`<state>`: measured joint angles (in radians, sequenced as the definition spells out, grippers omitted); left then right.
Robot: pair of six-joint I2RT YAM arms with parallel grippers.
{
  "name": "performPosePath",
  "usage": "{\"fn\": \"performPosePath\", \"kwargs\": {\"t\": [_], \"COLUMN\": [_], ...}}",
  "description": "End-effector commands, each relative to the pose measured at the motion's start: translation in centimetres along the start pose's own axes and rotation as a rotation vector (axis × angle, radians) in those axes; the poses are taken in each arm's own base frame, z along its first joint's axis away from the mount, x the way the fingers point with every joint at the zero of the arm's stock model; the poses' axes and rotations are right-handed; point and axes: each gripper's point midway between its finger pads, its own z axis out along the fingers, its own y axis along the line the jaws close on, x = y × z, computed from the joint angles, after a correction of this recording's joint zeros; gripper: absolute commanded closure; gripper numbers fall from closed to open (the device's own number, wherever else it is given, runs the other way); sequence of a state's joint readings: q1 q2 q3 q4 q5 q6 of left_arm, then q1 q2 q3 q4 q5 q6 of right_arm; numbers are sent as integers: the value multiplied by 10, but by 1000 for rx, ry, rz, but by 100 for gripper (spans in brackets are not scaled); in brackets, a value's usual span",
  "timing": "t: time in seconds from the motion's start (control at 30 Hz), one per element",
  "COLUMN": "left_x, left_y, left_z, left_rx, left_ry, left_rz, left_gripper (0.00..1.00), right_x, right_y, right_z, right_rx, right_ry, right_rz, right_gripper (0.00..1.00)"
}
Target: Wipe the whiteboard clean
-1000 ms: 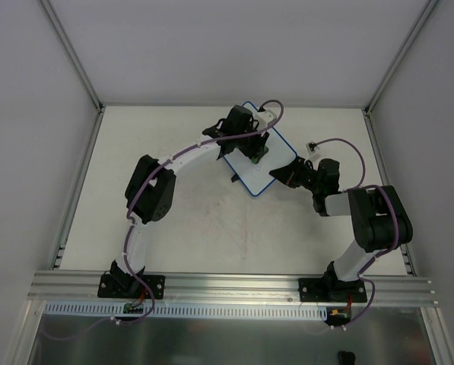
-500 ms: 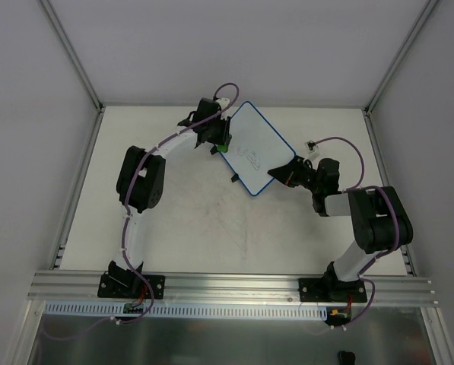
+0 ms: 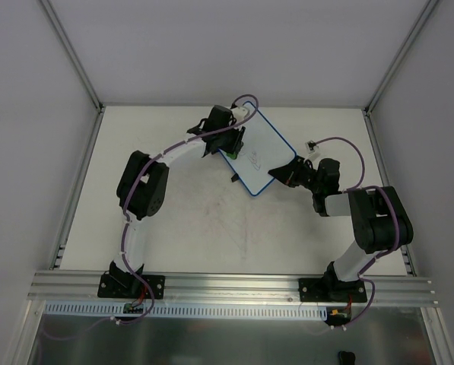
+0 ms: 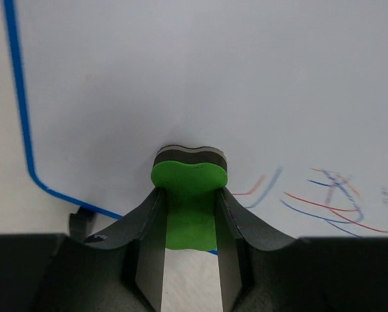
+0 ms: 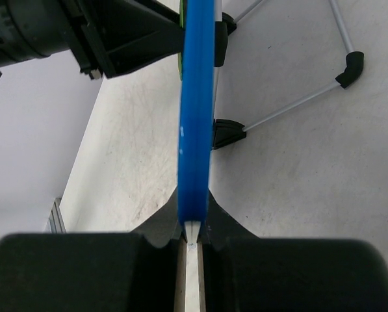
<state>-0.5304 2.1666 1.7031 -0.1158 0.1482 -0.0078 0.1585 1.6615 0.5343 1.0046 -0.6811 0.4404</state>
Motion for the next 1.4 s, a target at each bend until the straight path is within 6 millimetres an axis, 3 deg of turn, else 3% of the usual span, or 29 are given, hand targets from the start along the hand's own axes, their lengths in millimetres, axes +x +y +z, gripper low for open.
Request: {"fn": "performPosePath", "kwargs": {"t": [0.0, 0.13, 0.17, 0.37, 0.6, 0.77, 0.87, 1.1, 1.37], "left_x": [34, 49, 42, 57, 63, 52, 36, 31, 36], "left_y": [-95, -135, -141, -176, -173, -136, -103, -32, 9], "left_z": [4, -6, -11, -25, -16, 6, 10, 13, 8], "left_rx": [258, 363, 379, 548, 483, 308, 227, 52, -62], "left_ry": [59, 64, 34, 28, 44, 57, 49, 51, 55], "left_rz": [183, 298, 316, 412, 478, 397, 241, 45, -141], "left_gripper": [100, 100, 100, 100, 100, 100, 100, 100, 100], "right_x": [-19, -20, -20, -20, -20, -20, -20, -21, -24], "right_y": [47, 48, 48, 47, 46, 47, 47, 48, 49], "right_z": [1, 1, 1, 1, 1, 0, 0, -1, -2], "right_rx": [-178, -179, -179, -178, -176, -176, -176, -178, -180], "right_ry": [-29, -30, -30, -29, -31, -31, -31, -34, -42], "right_rz": [-162, -162, -162, -159, -156, -156, -156, -154, -158], "right_gripper": [100, 100, 100, 100, 100, 100, 100, 100, 100]}}
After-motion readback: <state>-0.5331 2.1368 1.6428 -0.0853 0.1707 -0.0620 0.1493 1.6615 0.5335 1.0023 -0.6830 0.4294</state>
